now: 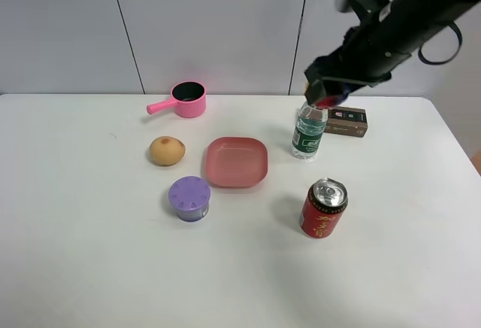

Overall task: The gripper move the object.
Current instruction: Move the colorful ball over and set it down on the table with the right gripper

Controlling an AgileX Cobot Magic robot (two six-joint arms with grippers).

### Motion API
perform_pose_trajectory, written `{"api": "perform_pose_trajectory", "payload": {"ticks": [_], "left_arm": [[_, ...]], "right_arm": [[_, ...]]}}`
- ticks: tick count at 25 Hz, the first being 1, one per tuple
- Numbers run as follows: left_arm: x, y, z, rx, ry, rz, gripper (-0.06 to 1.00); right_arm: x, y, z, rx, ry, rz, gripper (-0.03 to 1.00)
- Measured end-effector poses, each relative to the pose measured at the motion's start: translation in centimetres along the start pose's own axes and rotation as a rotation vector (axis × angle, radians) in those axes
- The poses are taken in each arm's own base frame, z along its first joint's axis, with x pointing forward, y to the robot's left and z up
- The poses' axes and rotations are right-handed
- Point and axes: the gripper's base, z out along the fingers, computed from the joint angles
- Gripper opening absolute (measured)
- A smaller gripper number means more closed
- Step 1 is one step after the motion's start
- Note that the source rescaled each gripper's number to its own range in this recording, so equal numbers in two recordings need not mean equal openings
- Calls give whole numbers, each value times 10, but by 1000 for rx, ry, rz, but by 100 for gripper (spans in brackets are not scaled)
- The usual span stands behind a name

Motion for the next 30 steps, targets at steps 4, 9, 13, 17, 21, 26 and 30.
{"api": "perform_pose_trajectory", "payload": {"ticks": [4, 9, 13, 17, 21, 26, 30], "left_arm": [[0, 0, 0, 0, 0, 0, 100], [0, 0, 0, 0, 0, 0, 100], [0, 0, 0, 0, 0, 0, 100], [0, 0, 0, 0, 0, 0, 100], [0, 0, 0, 0, 0, 0, 100], [0, 0, 0, 0, 0, 0, 100], [0, 0, 0, 0, 0, 0, 100]], "right_arm": [[-31, 33, 8, -52, 33, -70, 0], [-53, 82, 43, -98, 120, -178, 0], [-61, 126, 67, -143, 160, -264, 0], [-59, 167, 86, -185, 166, -351, 0], [-44, 203, 99, -221, 194, -438, 0], [-30, 238, 105, -262, 175, -509, 0], [-27, 257, 109, -289, 109, -530, 0]]}}
